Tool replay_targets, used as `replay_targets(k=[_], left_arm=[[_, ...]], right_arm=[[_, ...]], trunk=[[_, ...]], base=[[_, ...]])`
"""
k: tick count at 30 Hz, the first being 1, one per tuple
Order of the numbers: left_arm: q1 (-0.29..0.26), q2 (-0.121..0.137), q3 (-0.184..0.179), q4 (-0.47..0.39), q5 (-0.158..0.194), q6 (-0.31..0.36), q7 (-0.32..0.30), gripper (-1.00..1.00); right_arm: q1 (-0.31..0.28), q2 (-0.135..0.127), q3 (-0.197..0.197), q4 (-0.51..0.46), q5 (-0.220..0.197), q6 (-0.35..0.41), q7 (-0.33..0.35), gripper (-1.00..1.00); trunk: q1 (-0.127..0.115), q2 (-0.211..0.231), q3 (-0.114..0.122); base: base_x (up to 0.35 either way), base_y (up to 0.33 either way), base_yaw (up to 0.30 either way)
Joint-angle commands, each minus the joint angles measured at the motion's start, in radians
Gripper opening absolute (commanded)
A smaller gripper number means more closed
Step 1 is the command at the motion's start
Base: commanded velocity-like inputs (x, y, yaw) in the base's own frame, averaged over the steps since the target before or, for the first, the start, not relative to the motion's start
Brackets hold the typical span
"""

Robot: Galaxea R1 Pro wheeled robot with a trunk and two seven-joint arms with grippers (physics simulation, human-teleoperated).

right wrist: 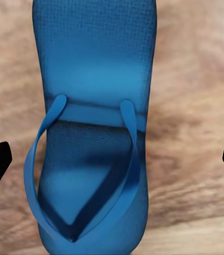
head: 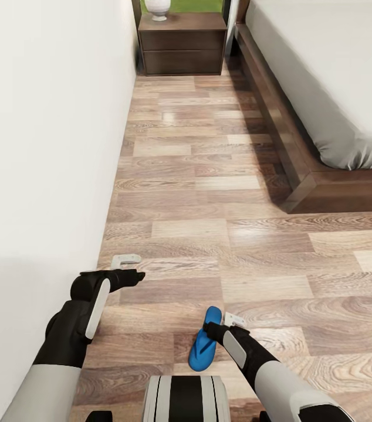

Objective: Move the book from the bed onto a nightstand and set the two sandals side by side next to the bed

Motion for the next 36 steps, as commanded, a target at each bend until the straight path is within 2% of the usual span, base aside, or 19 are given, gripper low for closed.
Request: replay_targets(k=[1, 13, 24, 36], left_arm=[[-0.001, 0.0, 0.001, -0.001, 0.006, 0.005, 0.002, 1.0], [0.0, -0.002, -0.002, 0.0, 0.006, 0.005, 0.002, 1.0], [-0.001, -0.002, -0.001, 0.001, 0.006, 0.005, 0.002, 1.0], [0.0, -0.002, -0.001, 0.003, 0.006, 0.004, 0.002, 1.0]], right_arm=[[0.0, 0.0, 0.005, 0.0, -0.007, 0.004, -0.008, 1.0], [0.0, 0.0, 0.005, 0.014, -0.006, 0.002, 0.001, 1.0], [0.001, 0.0, 0.007, 0.015, -0.004, -0.012, 0.088, 1.0], [0.002, 0.0, 0.012, 0.015, -0.004, -0.011, 0.11, 1.0]], trunk=[[0.0, 0.0, -0.001], [0.0, 0.0, -0.001], [0.0, 0.0, -0.001], [0.0, 0.0, -0.001]], base=[[0.0, 0.0, 0.0], [0.0, 0.0, 0.0], [0.0, 0.0, 0.0], [0.0, 0.0, 0.0]])
